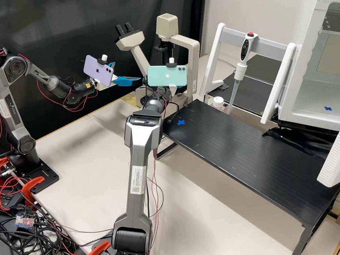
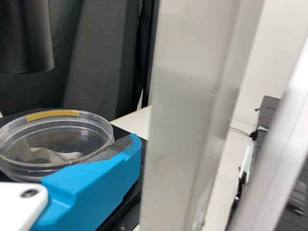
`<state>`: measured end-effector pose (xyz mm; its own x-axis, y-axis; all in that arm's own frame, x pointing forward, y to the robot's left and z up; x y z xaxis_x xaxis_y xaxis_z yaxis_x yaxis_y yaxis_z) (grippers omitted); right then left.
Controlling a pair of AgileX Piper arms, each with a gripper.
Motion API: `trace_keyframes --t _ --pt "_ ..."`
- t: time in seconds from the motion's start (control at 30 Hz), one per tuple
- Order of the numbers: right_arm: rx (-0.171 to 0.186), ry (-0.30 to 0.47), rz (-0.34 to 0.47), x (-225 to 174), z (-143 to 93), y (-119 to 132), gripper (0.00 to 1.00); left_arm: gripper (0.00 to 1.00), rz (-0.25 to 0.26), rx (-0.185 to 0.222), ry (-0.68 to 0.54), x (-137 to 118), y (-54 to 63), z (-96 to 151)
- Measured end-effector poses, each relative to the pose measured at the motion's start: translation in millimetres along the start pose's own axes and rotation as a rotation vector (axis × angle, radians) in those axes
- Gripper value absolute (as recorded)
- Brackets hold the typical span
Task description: Move the petri dish to the bench
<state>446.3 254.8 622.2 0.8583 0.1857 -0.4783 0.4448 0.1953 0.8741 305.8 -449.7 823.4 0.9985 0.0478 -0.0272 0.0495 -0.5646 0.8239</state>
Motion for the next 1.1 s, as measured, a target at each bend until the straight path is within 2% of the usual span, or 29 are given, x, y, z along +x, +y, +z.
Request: trace_keyframes --t 0.53,0.83,0.87,1.1 --pt "0.019 -0.003 0.023 -7 6 -4 0.0 1.0 0.0 0.0 0.0 0 0.0 0" --pt "-0.02 0.017 0.047 -25 10 -2 0.0 1.0 0.0 0.0 0.0 0 0.0 0" --pt "-0.014 0.022 0.055 -30 11 -3 0.0 1.0 0.0 0.0 0.0 0 0.0 0" --pt "-0.037 0.075 0.097 -64 6 5 0.0 1.0 0.0 0.0 0.0 0 0.0 0"
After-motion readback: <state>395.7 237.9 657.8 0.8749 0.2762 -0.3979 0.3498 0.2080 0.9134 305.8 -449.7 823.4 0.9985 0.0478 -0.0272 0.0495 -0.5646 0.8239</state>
